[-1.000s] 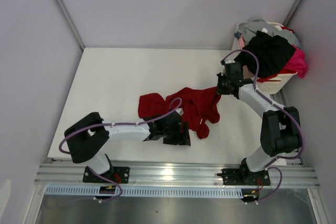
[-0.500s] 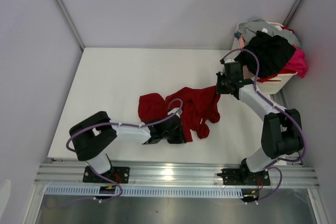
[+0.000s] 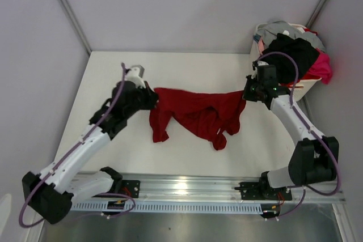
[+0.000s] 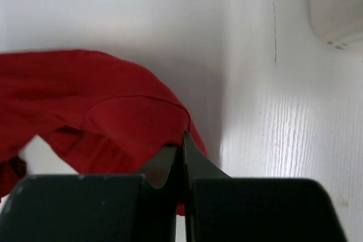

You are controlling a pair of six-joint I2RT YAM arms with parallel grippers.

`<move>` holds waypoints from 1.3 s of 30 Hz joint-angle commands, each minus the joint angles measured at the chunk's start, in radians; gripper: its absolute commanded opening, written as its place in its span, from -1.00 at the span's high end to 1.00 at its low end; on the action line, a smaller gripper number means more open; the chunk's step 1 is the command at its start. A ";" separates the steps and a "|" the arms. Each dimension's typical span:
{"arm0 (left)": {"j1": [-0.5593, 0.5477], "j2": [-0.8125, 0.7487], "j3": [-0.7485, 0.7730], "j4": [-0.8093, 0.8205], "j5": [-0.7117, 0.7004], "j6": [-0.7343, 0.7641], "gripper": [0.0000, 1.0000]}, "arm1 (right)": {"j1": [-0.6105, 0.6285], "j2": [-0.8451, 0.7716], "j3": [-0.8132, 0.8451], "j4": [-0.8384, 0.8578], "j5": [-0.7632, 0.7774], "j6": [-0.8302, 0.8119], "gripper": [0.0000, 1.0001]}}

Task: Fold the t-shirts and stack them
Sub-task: Flatten out the tshirt

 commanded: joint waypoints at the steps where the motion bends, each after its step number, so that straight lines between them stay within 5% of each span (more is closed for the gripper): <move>1: 0.110 -0.045 0.110 -0.104 0.085 0.287 0.99 | -0.015 -0.112 -0.014 -0.098 -0.049 0.044 1.00; 7: 0.227 0.038 0.210 -0.135 0.229 0.436 0.99 | -0.012 -0.236 -0.207 0.000 -0.114 0.059 1.00; 12: 0.247 0.137 0.186 -0.117 0.277 0.440 0.99 | 0.002 -0.024 -0.142 0.075 -0.141 0.030 0.91; 14: 0.253 0.159 0.166 -0.101 0.277 0.430 0.99 | 0.027 0.053 -0.064 0.083 -0.097 0.005 0.57; 15: 0.256 0.167 0.155 -0.095 0.277 0.426 0.99 | 0.031 0.134 -0.019 0.065 -0.077 -0.008 -0.05; 18: 0.267 0.187 0.141 -0.071 0.300 0.412 0.99 | 0.039 0.201 0.153 -0.028 -0.051 -0.035 -0.57; 22: 0.271 0.207 0.145 -0.054 0.319 0.403 0.99 | 0.132 0.103 0.242 -0.144 -0.011 -0.050 -0.96; 27: 0.273 0.243 0.161 -0.031 0.352 0.381 0.99 | 0.377 0.031 0.106 -0.213 0.177 0.004 -0.98; 39: 0.274 0.231 0.131 -0.039 0.348 0.389 0.99 | 0.433 0.043 -0.184 -0.106 0.199 0.148 -0.63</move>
